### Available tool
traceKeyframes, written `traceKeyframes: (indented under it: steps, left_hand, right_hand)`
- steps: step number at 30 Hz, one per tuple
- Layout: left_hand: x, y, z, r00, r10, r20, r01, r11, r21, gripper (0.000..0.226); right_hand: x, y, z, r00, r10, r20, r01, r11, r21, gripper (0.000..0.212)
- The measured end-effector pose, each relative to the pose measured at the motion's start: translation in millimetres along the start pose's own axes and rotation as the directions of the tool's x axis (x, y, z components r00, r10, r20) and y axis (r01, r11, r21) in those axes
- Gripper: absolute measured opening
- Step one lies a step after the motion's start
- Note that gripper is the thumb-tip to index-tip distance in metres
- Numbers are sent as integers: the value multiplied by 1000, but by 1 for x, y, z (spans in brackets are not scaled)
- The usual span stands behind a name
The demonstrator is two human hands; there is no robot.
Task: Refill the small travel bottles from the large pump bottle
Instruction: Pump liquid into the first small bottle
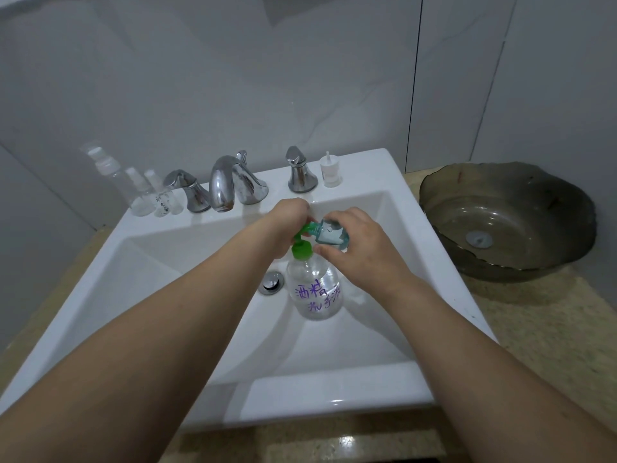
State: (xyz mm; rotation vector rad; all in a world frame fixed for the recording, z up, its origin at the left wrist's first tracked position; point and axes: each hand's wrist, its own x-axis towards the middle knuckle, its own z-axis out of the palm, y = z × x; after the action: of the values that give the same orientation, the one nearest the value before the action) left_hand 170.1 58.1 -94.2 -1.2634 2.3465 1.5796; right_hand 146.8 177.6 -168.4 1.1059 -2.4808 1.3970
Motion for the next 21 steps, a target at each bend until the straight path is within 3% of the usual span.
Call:
traceKeyframes:
  steps: [5,10,21]
  left_hand:
    - [-1,-3,2,998,-61,23,61,998,4,26]
    - [2,-10,6,999,-48,23,49,999,-17,16]
    - [-7,0,2,999,-6,31,5,999,32,24]
  right_hand:
    - [0,1,0,1000,22,8,-22,1000,-6,41]
    - [-2,3,1,998,40,47,-39,999,-17,41]
    - [-1,0,-1,999,20,35,-20,1000,-7,39]
